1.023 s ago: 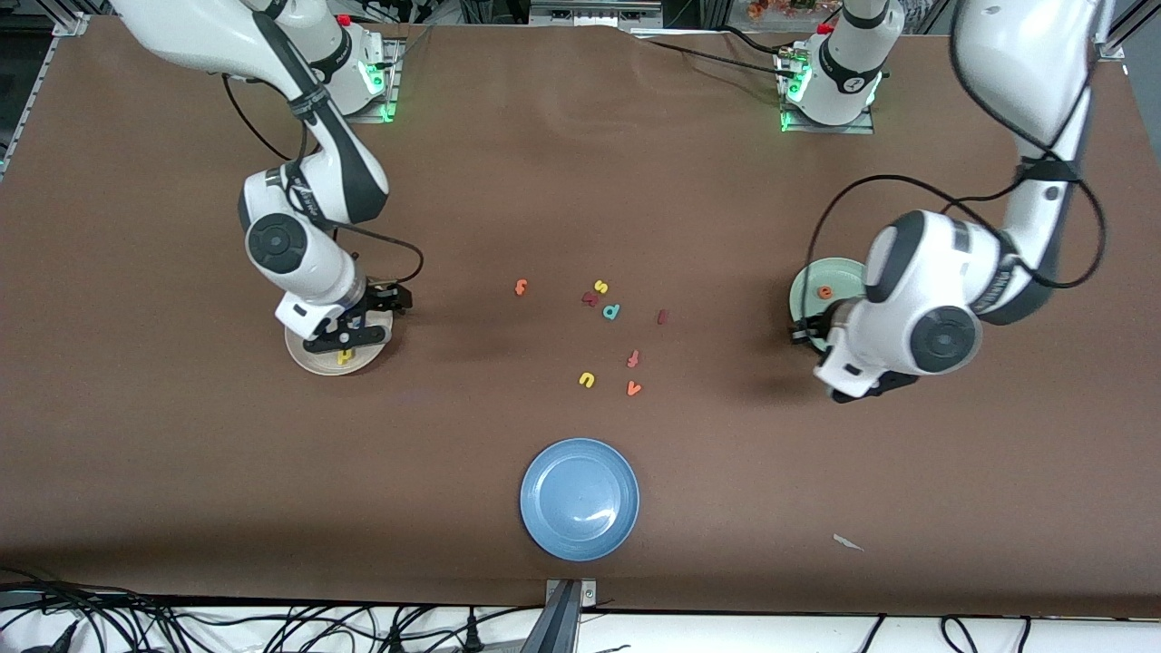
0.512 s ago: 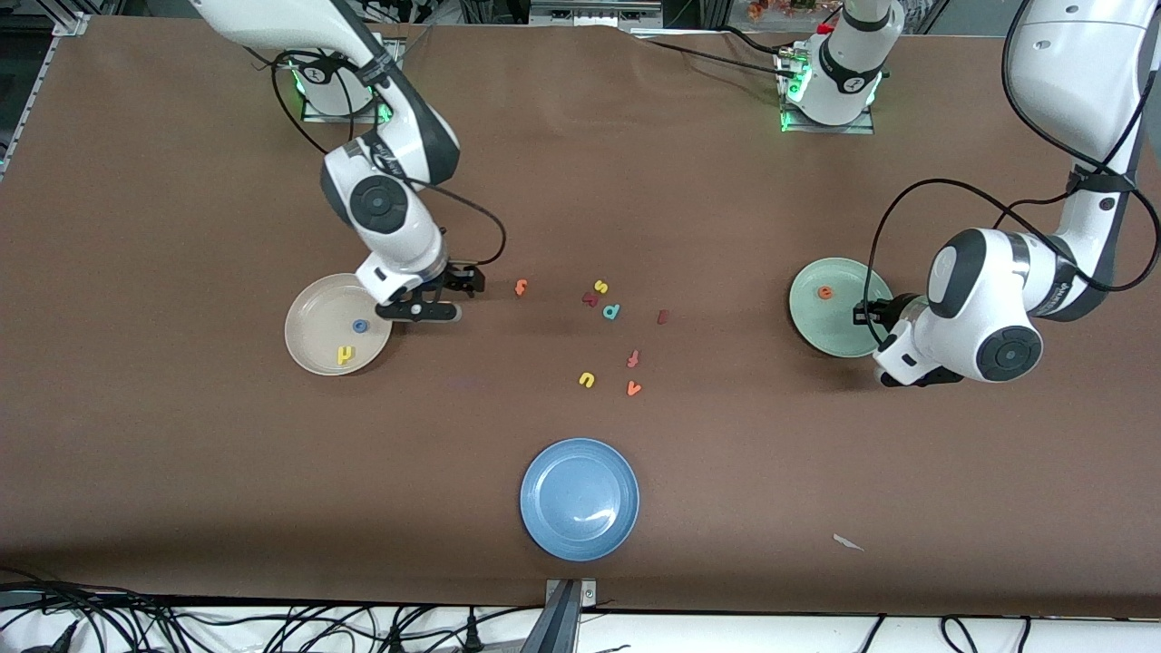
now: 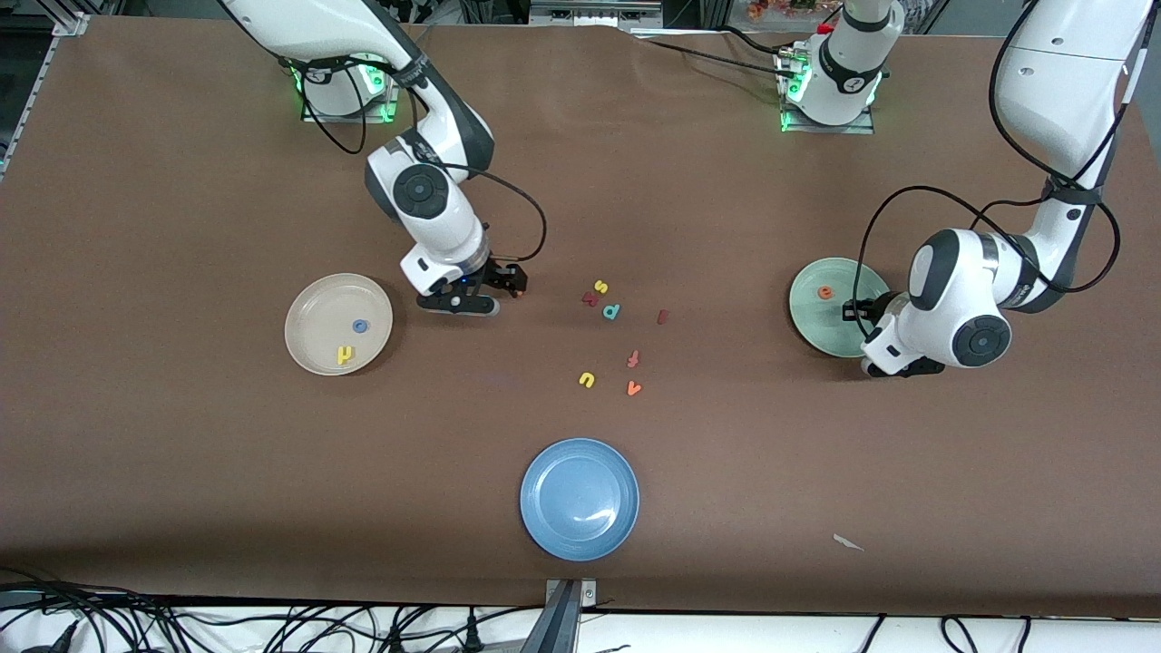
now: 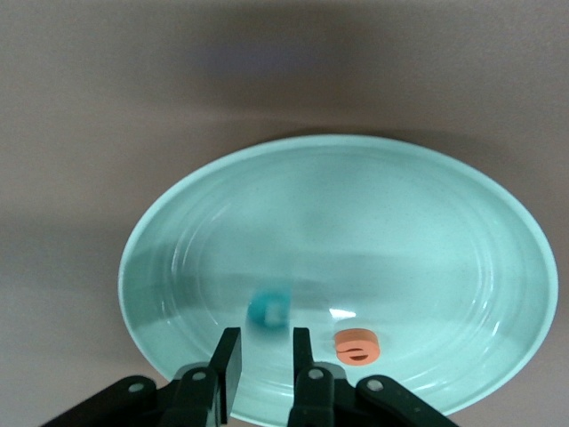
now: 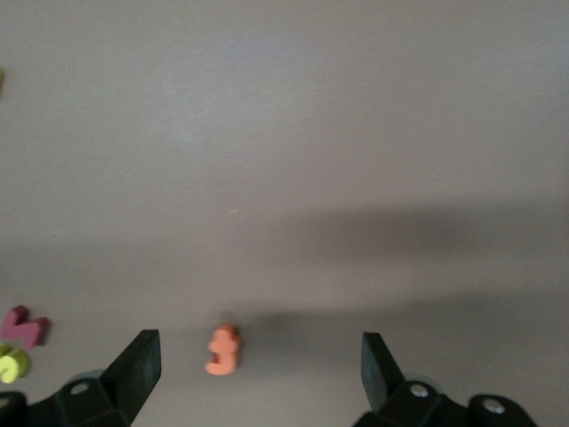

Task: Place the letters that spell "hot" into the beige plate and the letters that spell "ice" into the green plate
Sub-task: 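Grasp the orange 3 with the right gripper while the left gripper returns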

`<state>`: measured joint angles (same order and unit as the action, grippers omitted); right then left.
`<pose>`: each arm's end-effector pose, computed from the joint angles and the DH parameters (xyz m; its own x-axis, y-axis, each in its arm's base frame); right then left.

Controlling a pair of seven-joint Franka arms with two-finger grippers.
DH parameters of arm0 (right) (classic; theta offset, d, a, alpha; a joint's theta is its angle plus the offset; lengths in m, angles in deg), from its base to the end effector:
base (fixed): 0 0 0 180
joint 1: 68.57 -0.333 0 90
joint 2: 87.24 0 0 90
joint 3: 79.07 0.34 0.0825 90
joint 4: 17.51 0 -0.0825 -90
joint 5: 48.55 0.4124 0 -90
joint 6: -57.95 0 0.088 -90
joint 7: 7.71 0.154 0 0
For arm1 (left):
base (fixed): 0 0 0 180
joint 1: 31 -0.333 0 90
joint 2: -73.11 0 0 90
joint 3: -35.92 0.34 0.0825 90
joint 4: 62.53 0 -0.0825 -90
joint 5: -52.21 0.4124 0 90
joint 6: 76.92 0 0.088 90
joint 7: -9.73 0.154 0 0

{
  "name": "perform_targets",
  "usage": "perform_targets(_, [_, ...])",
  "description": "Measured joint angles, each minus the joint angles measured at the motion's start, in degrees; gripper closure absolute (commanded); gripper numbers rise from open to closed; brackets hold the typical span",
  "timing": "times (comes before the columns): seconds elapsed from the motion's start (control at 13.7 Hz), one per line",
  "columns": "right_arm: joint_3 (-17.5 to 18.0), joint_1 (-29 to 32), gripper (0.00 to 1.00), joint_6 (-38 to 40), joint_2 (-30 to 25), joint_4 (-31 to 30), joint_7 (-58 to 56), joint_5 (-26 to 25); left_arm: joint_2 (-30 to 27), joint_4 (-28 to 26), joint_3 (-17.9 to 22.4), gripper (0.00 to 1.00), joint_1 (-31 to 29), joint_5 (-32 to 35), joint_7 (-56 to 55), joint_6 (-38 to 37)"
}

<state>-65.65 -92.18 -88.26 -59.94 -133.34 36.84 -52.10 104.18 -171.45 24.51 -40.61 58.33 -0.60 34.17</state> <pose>0.5117 0.3858 0.1758 0.9940 -0.1095 0.0010 -0.1089 -0.9893 -0.0974 0.5792 -0.0091 0.1467 0.8787 0.0902 -0.4687 0.0743 -0.9959 -0.0523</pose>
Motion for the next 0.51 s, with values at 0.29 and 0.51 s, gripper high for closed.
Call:
perform_targets(0.29, [0.0,-4.1,0.01,-2.7,3.2,1.1,4.0,0.0,-0.9,1.2,-0.7,0.0,-0.2,0.0,0.2,0.0])
perform_targets(0.51, [-0.1,-4.4,0.05,-3.0,3.9,1.1,4.4,0.0,-2.7,2.9,-4.2,0.0,-0.1,0.0,-0.6,-0.6])
